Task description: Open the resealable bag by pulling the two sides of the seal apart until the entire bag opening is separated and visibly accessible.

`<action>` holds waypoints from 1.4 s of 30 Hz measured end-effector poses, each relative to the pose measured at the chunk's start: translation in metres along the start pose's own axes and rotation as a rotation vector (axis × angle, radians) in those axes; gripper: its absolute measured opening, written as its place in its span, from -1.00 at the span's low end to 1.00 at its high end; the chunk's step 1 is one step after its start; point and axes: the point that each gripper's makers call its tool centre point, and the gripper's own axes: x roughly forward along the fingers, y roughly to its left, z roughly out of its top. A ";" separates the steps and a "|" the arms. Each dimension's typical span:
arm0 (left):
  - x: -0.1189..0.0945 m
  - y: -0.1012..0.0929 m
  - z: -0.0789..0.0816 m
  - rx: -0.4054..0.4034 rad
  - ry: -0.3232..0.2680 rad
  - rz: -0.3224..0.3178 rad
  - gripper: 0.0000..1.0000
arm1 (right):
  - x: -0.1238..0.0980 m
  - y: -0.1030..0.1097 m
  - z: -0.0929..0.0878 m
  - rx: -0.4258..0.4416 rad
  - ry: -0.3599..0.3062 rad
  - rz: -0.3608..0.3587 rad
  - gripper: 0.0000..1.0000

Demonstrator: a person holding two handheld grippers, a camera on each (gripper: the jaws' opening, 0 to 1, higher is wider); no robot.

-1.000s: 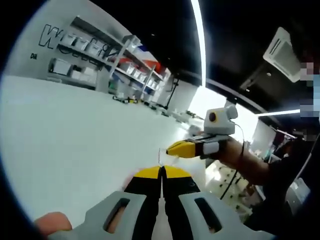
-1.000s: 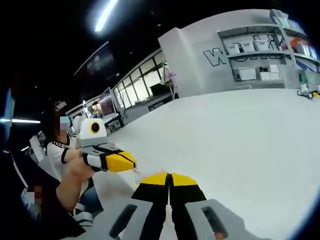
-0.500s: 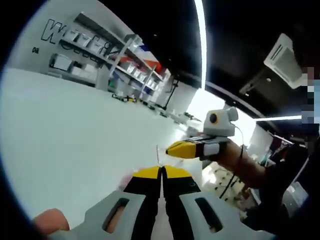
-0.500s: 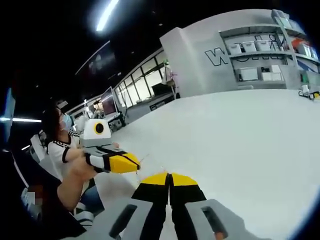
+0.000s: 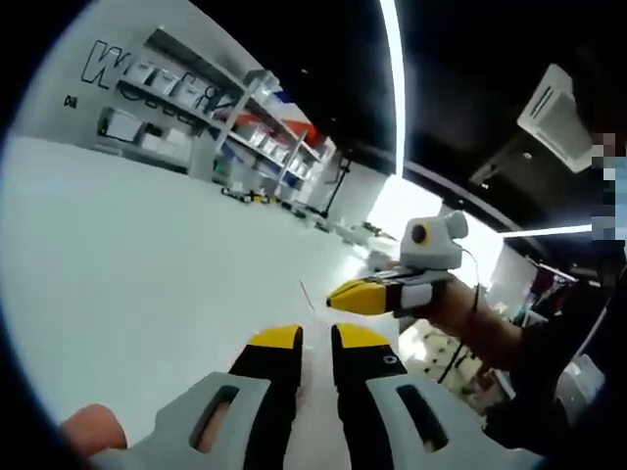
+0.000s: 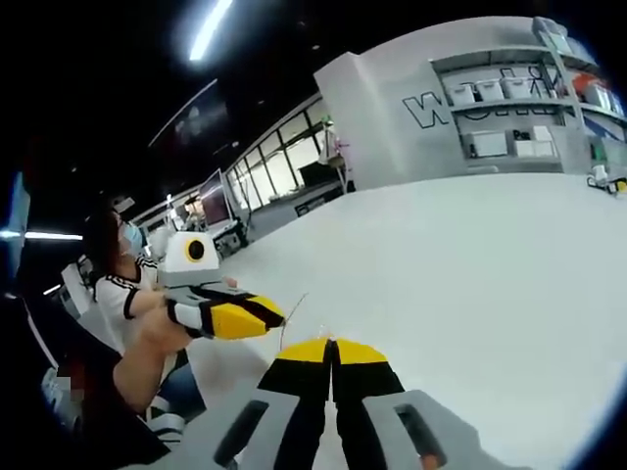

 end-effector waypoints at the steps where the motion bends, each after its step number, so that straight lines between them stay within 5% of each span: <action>1: 0.000 0.000 0.000 0.004 -0.001 0.002 -0.66 | 0.000 0.000 0.000 0.000 -0.001 0.001 -1.00; 14: 0.000 -0.006 -0.004 0.056 -0.004 -0.001 -0.31 | -0.001 0.000 0.000 0.001 -0.001 0.000 -1.00; 28: -0.006 -0.013 0.001 0.154 -0.051 -0.002 0.31 | -0.001 0.002 -0.001 0.007 -0.004 0.006 -1.00; 42: -0.026 -0.009 -0.009 0.184 -0.077 0.000 0.35 | -0.001 0.004 -0.001 0.006 -0.003 0.010 -1.00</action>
